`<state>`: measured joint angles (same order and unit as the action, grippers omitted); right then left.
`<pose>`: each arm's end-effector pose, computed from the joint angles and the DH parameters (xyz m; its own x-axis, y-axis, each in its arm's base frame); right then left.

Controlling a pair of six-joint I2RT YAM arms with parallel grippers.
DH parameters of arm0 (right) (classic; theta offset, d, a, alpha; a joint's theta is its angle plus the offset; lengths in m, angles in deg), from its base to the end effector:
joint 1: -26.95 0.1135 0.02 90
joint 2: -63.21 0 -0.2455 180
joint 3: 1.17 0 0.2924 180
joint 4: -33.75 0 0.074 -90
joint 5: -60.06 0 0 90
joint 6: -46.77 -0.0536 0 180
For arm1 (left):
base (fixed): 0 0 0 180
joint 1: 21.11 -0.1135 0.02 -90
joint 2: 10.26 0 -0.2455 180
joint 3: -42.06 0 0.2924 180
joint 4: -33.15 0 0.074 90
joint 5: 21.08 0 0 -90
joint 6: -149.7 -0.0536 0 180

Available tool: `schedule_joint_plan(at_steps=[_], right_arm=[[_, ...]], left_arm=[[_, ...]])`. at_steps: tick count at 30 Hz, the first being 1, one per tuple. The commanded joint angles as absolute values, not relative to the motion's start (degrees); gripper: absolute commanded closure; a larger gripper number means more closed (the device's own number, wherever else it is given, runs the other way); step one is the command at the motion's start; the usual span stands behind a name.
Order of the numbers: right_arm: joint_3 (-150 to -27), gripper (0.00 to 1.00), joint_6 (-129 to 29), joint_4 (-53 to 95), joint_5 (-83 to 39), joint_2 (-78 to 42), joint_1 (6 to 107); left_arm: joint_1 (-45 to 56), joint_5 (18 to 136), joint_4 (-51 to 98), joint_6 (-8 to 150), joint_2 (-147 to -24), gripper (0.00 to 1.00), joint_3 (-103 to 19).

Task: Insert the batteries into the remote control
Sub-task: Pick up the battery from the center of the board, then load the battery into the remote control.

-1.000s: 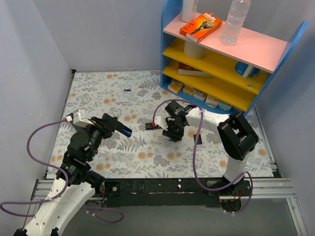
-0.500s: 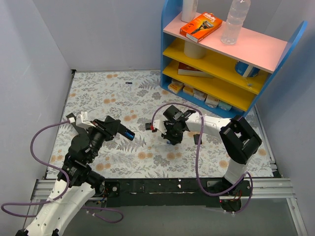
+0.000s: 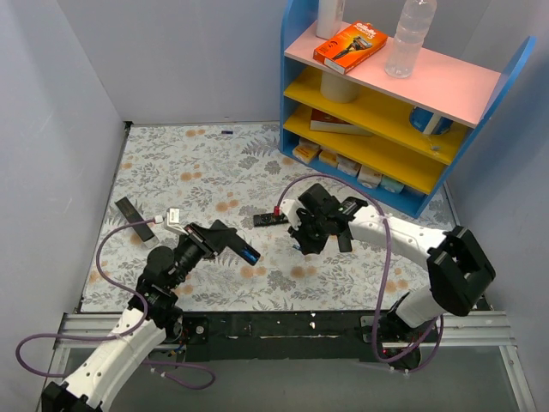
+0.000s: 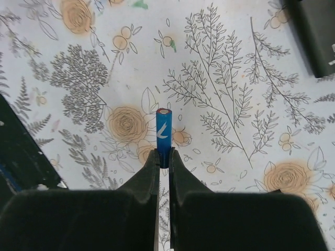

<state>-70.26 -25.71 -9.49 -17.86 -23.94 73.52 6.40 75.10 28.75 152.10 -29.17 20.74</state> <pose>0.2301 0.2593 0.1572 -0.3405 -0.7878 -0.5132 -0.9246 0.3797 0.0305 0.1810 -0.1008 0.2009 -0.5529 -0.8320 0.0456 -0.0540 -0.0188 -0.9984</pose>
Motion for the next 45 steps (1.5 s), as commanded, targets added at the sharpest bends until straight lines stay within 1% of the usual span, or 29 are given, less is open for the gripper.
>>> schedule_joint_plan(at_steps=[1, 4, 8, 11, 12, 16, 18, 19, 21, 29, 36, 45], right_arm=[[-71.9, 0.99, -34.3, -9.3, -16.1, -18.3, 73.7], [-74.0, 0.99, -36.5, -10.7, -14.1, -15.8, 73.7], [-79.4, 0.99, -38.6, -17.1, -15.4, -14.4, 73.8], [-83.9, 0.99, -41.0, -21.8, -17.6, -15.4, 74.1], [-86.2, 0.99, -42.5, -23.2, -17.5, -16.1, 74.2], [-90.4, 0.99, -46.1, -29.0, -17.8, -19.0, 74.9], [-90.7, 0.99, -47.4, -29.0, -18.2, -19.6, 75.6], [-90.8, 0.99, -48.8, -29.1, -18.3, -19.7, 75.6], [-91.3, 0.99, -49.8, -29.9, -17.9, -20.8, 76.2], [-93.2, 0.99, -55.6, -29.5, -19.4, -23.3, 79.5], [-95.1, 0.99, -59.1, -28.5, -19.1, -26.4, 80.5], [-98.2, 0.99, -59.5, -29.6, -19.3, -29.6, 82.2]], left_arm=[[6.4, 82.2, 44.8, 157.6, -33.3, 0.98, 24.4], [6.5, 81.9, 52.0, 159.2, -36.4, 1.00, 27.8], [6.5, 82.4, 61.0, 159.0, -46.2, 1.00, 29.9], [6.5, 83.4, 69.4, 159.0, -52.6, 1.00, 29.8], [6.4, 83.8, 73.8, 159.7, -57.2, 1.00, 29.4], [6.4, 87.1, 83.9, 160.9, -68.0, 1.00, 28.1], [6.4, 87.3, 91.0, 162.1, -71.7, 1.00, 28.2], [6.5, 87.6, 93.2, 163.3, -75.2, 1.00, 28.2], [6.5, 88.4, 96.4, 163.6, -78.0, 1.00, 27.4], [6.6, 90.3, 98.0, 164.1, -84.8, 1.00, 22.7], [6.8, 89.2, 97.4, 165.0, -85.6, 1.00, 22.0], [7.8, 88.2, 97.9, 166.4, -86.0, 1.00, 22.0]])
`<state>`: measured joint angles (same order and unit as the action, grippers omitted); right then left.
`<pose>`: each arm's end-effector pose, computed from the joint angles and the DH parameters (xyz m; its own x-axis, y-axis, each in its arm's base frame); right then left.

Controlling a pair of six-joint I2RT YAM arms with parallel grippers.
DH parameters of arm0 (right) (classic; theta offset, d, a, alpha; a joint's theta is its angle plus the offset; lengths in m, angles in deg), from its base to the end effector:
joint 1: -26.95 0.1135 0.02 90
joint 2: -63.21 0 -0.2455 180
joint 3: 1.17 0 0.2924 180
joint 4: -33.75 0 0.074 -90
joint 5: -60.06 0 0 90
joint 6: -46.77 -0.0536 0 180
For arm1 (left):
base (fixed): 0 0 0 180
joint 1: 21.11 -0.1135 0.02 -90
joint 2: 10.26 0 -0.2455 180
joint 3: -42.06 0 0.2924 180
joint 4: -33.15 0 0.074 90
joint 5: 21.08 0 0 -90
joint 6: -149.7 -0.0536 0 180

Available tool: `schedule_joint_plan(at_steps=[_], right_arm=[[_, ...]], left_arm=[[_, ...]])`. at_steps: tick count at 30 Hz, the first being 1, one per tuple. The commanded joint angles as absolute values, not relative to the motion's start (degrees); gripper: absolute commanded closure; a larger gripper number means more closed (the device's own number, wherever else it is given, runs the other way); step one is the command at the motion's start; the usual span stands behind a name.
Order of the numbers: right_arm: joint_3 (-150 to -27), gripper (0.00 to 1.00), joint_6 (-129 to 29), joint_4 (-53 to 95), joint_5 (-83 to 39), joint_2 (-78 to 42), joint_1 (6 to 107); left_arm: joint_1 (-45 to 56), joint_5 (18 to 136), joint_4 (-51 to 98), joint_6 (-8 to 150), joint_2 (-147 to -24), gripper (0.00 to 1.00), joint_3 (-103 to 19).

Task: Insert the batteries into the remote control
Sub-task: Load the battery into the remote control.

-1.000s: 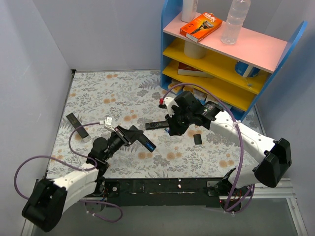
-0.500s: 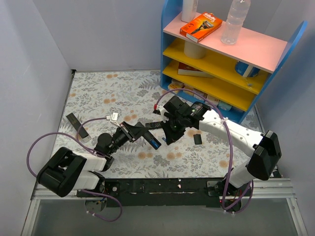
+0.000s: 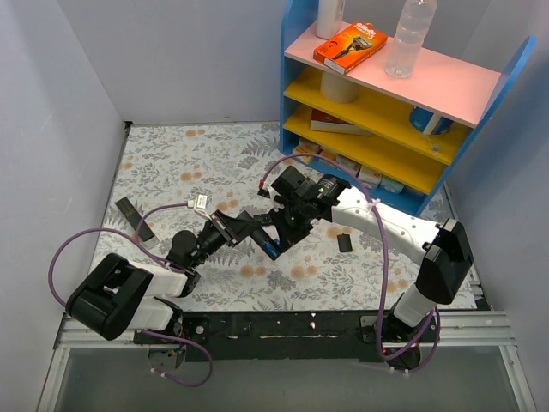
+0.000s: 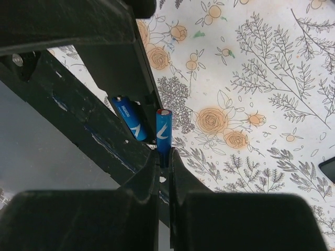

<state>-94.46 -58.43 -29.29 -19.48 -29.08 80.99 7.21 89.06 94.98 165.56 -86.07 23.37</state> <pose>0.2162 0.3146 0.2520 -0.7223 -0.5566 -0.4104 -0.6804 0.6782 0.2777 0.2047 -0.1313 0.1162 -0.7388 -0.6278 0.2452 -0.1347 -0.2189 -0.9664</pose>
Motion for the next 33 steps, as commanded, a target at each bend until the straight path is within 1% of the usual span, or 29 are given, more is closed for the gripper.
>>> schedule_joint_plan(at_steps=[1, 12, 20, 33], right_arm=[[-98.4, 0.99, -59.7, -29.9, -19.4, -29.8, 82.4], [-99.2, 0.99, -60.0, -31.7, -22.0, -29.3, 83.6], [-99.4, 0.99, -59.6, -32.0, -21.9, -27.6, 84.1], [-99.1, 0.99, -59.1, -32.8, -20.9, -28.6, 84.5]], left_arm=[[7.9, 88.0, 97.9, 166.6, -85.9, 1.00, 22.0], [8.1, 85.5, 95.9, 167.4, -85.9, 1.00, 22.3], [8.2, 85.4, 94.6, 167.3, -86.5, 1.00, 21.9], [8.6, 86.1, 95.5, 167.3, -87.1, 1.00, 21.0]])
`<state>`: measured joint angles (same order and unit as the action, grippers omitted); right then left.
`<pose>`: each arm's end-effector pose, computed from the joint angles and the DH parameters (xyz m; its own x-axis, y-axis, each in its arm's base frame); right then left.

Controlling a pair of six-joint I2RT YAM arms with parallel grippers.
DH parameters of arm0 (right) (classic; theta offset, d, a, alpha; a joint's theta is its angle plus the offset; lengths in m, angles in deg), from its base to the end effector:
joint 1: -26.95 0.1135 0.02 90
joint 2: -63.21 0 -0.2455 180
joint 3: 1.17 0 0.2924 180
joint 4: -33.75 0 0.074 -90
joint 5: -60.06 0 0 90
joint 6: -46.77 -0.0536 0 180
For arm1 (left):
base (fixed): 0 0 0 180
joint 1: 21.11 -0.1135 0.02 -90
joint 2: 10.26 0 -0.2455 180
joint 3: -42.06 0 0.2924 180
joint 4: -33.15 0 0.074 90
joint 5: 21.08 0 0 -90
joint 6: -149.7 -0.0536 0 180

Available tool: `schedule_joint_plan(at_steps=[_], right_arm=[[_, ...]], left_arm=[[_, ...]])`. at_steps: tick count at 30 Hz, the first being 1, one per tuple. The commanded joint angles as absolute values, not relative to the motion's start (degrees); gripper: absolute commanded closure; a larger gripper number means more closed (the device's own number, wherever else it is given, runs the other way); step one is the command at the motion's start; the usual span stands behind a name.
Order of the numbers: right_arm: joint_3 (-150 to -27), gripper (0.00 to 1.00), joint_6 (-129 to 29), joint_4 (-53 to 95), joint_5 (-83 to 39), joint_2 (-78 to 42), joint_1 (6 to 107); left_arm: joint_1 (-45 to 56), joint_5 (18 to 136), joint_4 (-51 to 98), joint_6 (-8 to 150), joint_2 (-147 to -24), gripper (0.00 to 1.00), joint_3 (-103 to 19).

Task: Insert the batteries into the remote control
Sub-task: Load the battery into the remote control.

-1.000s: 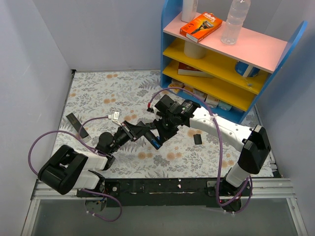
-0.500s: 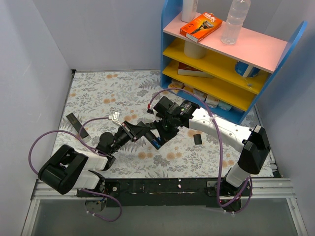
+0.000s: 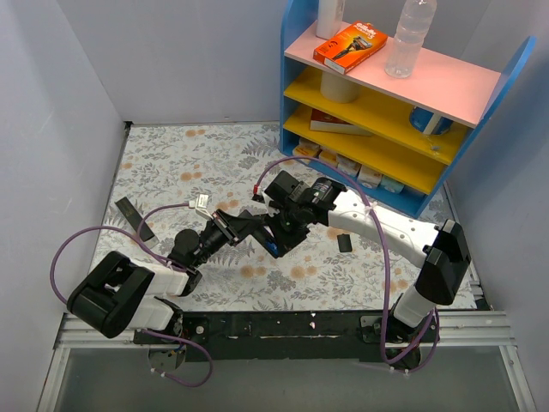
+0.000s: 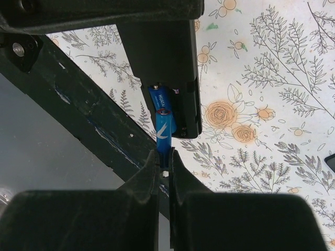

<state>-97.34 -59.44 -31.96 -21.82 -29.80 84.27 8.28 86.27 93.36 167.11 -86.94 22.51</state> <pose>0.2007 0.3268 0.2620 -0.7025 -0.5833 -0.4077 -0.7001 0.6692 0.2490 0.2075 -0.1352 0.1135 -0.7085 -0.6462 0.2835 -0.1731 -0.2303 -0.9576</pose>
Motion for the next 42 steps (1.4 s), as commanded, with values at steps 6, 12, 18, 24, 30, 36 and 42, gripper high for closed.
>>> schedule_joint_plan(at_steps=[6, 12, 18, 24, 30, 36, 42], right_arm=[[-99.1, 0.99, -59.4, -33.2, -23.7, -29.1, 84.5], [-99.6, 0.99, -59.3, -33.3, -23.7, -30.0, 84.5], [-99.9, 0.99, -58.9, -32.8, -23.5, -30.6, 84.5], [-100.6, 0.99, -58.1, -31.7, -24.6, -30.7, 84.5], [-100.7, 0.99, -57.5, -31.3, -25.4, -30.6, 84.5], [-99.8, 0.99, -57.5, -31.7, -24.3, -30.7, 84.6], [-99.9, 0.88, -57.0, -32.6, -23.5, -30.7, 84.6]], left_arm=[[8.8, 87.1, 97.1, 167.5, -86.4, 1.00, 21.3], [8.9, 87.4, 97.7, 168.2, -85.3, 1.00, 22.0], [9.8, 87.4, 98.2, 169.3, -84.8, 1.00, 21.9], [11.1, 86.7, 98.8, 171.3, -85.1, 1.00, 22.0], [12.0, 85.7, 98.2, 173.0, -85.0, 1.00, 22.2], [12.1, 84.0, 97.5, 174.9, -84.2, 1.00, 23.2], [12.0, 82.3, 93.8, 175.5, -82.5, 1.00, 23.8]])
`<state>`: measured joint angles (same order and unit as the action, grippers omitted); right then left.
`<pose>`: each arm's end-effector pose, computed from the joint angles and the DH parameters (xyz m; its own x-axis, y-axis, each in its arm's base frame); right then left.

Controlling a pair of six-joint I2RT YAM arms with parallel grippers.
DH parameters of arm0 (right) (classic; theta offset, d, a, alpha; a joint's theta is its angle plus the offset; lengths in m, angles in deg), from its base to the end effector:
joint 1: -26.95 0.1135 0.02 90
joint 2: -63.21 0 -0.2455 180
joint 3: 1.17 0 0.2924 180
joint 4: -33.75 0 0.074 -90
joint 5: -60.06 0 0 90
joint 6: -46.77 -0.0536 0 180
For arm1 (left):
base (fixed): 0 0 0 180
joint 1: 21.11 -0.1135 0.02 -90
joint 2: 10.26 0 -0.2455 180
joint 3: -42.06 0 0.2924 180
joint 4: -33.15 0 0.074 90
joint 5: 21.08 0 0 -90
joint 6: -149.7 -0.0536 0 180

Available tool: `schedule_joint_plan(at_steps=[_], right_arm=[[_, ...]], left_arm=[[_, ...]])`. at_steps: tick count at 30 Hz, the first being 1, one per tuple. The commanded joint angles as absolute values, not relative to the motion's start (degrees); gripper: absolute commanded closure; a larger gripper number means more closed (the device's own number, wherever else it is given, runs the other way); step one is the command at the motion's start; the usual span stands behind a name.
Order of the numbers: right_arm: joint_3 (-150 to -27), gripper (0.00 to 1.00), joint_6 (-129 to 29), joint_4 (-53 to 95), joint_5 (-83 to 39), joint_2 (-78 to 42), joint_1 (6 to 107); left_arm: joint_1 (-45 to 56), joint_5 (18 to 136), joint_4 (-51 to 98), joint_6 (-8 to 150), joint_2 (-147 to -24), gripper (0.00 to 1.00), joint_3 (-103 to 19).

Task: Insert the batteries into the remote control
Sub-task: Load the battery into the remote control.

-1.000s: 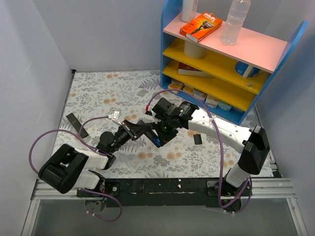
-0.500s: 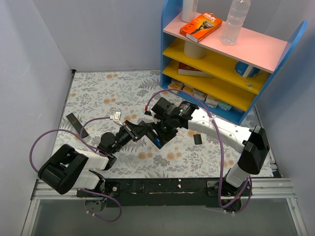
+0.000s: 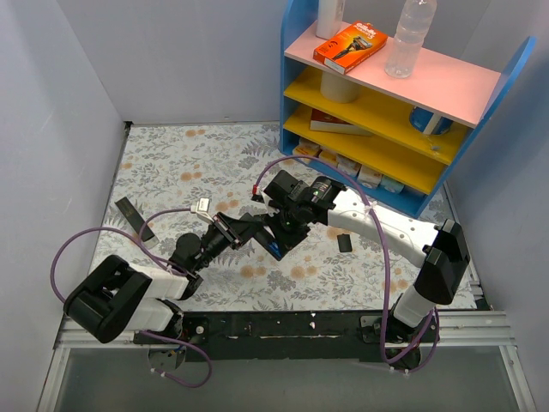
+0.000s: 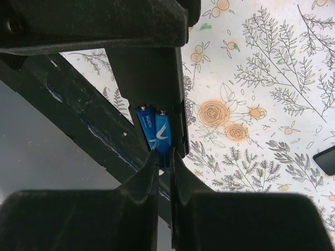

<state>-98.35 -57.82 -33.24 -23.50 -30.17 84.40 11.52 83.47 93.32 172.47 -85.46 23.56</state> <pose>0.2013 0.3266 0.2644 -0.6826 -0.6041 -0.4113 -0.7160 0.6656 0.2105 0.1978 -0.1426 0.1141 -0.6957 -0.6143 0.3723 -0.2367 -0.2933 -0.9263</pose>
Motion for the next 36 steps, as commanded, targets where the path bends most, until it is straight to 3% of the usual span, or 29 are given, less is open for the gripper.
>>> schedule_joint_plan(at_steps=[1, 16, 25, 32, 36], right_arm=[[-99.9, 0.86, -56.9, -32.8, -23.3, -30.8, 84.5], [-102.7, 0.65, -56.1, -35.0, -23.0, -32.0, 84.5], [-106.4, 0.60, -56.0, -36.3, -25.0, -31.9, 84.6], [-109.2, 0.50, -54.8, -36.8, -25.2, -30.7, 84.6], [-108.9, 0.49, -47.4, -35.6, -25.2, -27.4, 84.6]], left_arm=[[12.1, 82.1, 92.9, 175.5, -82.3, 1.00, 23.8], [12.0, 81.6, 93.6, 176.8, -83.5, 1.00, 23.8], [12.1, 82.3, 97.1, 178.1, -85.7, 1.00, 23.8], [12.1, 82.3, 96.7, 178.3, -85.1, 1.00, 23.5], [12.0, 82.9, 96.1, 179.0, -84.4, 1.00, 23.0]])
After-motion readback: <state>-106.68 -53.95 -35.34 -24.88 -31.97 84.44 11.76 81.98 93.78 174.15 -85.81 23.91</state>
